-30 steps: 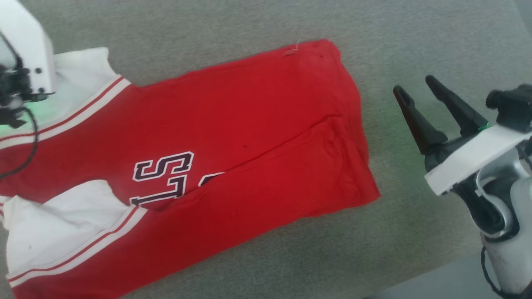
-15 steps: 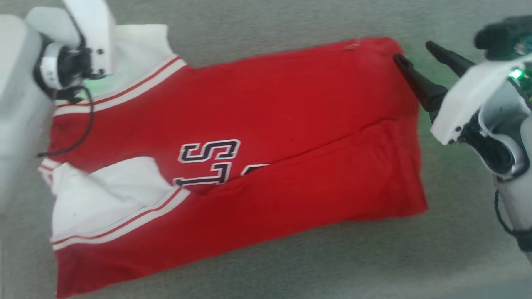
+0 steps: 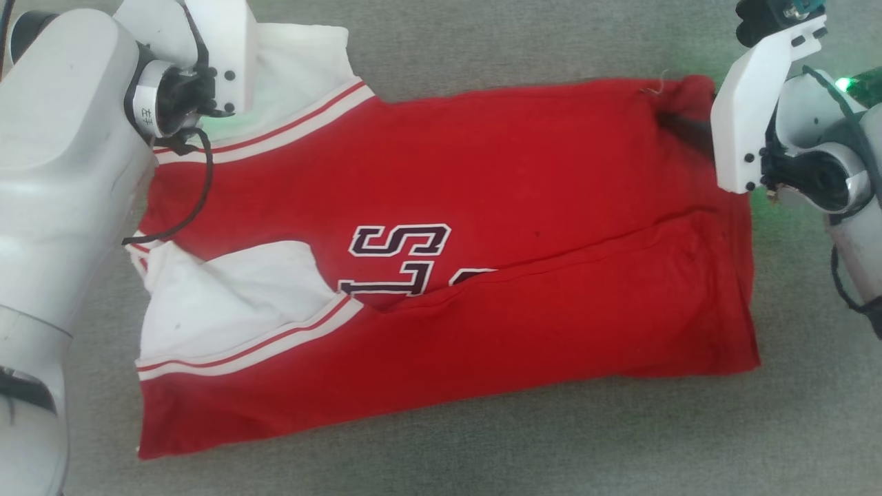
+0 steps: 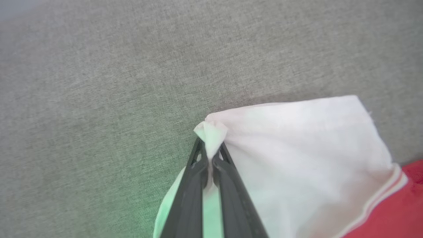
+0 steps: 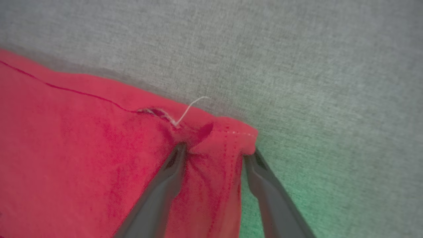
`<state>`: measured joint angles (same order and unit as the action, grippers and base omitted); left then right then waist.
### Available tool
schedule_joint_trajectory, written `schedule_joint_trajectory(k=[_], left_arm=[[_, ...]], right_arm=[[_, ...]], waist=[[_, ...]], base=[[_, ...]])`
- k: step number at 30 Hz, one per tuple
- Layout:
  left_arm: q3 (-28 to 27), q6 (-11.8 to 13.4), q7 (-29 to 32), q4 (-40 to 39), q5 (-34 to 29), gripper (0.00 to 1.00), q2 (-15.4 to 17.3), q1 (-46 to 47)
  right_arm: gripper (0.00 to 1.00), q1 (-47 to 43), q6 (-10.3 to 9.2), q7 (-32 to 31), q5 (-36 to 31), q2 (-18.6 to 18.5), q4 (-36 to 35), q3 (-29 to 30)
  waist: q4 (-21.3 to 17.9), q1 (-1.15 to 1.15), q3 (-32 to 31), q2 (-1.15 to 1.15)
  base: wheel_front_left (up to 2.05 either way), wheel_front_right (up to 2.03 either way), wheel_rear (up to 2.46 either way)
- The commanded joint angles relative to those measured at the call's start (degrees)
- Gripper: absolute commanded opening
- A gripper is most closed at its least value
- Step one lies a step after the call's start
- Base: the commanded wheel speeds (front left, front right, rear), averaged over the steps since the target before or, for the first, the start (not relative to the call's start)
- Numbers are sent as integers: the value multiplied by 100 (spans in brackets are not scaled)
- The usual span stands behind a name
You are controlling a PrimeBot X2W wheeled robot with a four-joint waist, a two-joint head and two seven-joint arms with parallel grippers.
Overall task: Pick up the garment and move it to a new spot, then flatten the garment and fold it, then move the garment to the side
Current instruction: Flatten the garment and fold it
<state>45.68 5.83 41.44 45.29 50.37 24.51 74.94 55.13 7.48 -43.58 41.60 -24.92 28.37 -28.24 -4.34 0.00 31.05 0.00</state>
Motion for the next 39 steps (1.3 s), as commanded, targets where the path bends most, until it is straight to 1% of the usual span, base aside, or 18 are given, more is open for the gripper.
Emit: schedule_joint_trajectory(k=[1,6,11,14,20,22,24,27,30,33,36,39], left_arm=[[2,-61,-71,117,4,0,-19,41],[-3,-254,-221,213,29,0,-93,194],[31,-355,-131,172,85,0,-136,201],[130,-425,-46,55,30,0,-99,129],[237,-315,223,-471,54,0,54,-138],[253,-273,269,-618,64,0,80,-200],[312,-184,377,-956,25,0,196,-349],[360,28,552,-1561,30,0,412,-631],[409,275,749,-2290,47,0,698,-959],[431,587,905,-3076,85,0,999,-1361],[446,918,1043,-3780,147,0,1306,-1798],[441,1196,1061,-4274,201,0,1509,-2240]], right_arm=[[0,-375,1,-215,105,100,332,-328],[0,-187,1,-37,253,-114,237,-380],[0,-192,0,165,392,-380,-9,-396],[0,-241,0,207,451,-584,-212,-389],[0,-607,0,142,603,-897,-700,-233],[0,-687,0,119,625,-936,-782,-193],[0,-875,0,70,664,-1035,-967,-71],[0,-1198,0,-35,677,-1158,-1255,167],[0,-1580,-1,-125,696,-1278,-1572,459],[0,-2042,-1,-248,658,-1364,-1918,773],[0,-2538,-1,-398,615,-1367,-2220,1126],[0,-3025,-1,-512,581,-1227,-2419,1437]], waist=[[62,0,-46,0],[192,0,-227,0],[337,0,-479,0],[432,0,-638,0],[611,0,-930,0],[641,0,-975,0],[706,0,-1057,0],[795,0,-1168,0],[874,0,-1240,0],[941,0,-1291,0],[985,0,-1319,0],[1008,0,-1329,0]], base=[[0,0,0],[0,0,0],[0,0,0],[0,0,0],[0,0,0],[0,0,0],[0,0,0],[0,0,0],[0,0,0],[0,0,0],[0,0,0],[0,0,0]])
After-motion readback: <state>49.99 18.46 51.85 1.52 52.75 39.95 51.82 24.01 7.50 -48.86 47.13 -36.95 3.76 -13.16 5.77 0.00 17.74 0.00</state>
